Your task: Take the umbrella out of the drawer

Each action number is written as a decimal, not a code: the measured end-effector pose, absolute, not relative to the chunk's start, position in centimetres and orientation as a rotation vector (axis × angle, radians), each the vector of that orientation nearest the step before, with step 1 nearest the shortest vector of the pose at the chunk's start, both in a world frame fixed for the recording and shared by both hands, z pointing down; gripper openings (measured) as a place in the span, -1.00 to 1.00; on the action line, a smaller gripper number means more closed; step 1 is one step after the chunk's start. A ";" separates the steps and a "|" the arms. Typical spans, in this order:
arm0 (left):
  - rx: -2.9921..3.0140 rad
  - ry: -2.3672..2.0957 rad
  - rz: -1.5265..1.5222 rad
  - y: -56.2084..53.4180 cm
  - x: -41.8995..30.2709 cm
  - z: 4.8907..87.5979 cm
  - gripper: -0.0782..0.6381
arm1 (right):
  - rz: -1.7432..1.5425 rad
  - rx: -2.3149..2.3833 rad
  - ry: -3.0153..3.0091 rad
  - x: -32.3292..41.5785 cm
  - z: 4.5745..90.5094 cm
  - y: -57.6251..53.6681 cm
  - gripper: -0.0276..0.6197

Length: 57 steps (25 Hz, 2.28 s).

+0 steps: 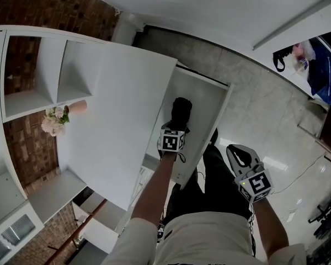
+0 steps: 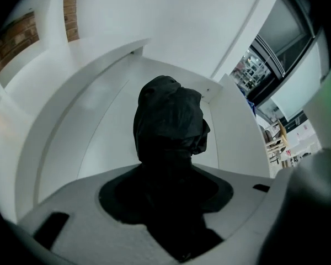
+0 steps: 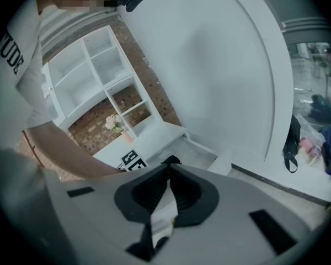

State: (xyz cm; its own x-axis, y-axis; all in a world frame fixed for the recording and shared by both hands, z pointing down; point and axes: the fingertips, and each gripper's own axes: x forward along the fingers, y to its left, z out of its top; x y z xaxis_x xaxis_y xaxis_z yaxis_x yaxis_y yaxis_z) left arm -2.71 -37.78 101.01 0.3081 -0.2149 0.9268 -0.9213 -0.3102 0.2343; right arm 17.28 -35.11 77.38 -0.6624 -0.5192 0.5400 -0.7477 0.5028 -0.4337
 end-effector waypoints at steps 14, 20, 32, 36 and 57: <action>1.903 -1.130 0.829 -35.7 -3.6 89.2 -0.15 | 0.800 1.002 -2.494 14.2 72.2 -34.5 -0.81; 1.921 -1.178 0.700 -33.5 -4.6 83.9 -0.15 | 0.777 1.030 -2.486 13.7 70.4 -32.6 -0.81; 2.043 -1.254 0.421 -26.9 -8.6 73.2 -0.15 | 0.600 1.048 -2.544 8.8 64.8 -26.2 -0.81; 2.084 -1.280 0.333 -23.9 -10.3 69.2 -0.15 | 0.548 1.049 -2.562 7.0 63.0 -23.5 -0.81; 2.235 -1.253 0.163 -8.7 -15.1 60.7 -0.15 | 0.397 1.232 -2.583 5.5 55.7 -9.9 -0.81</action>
State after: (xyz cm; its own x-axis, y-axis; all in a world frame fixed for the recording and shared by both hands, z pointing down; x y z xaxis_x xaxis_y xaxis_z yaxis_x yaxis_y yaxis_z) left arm -15.07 -8.73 60.70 0.5546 -0.7468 0.3669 -0.8159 -0.4013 0.4163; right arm 5.47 -9.87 55.67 -0.6101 -0.7162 0.3389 -0.7849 0.6047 -0.1352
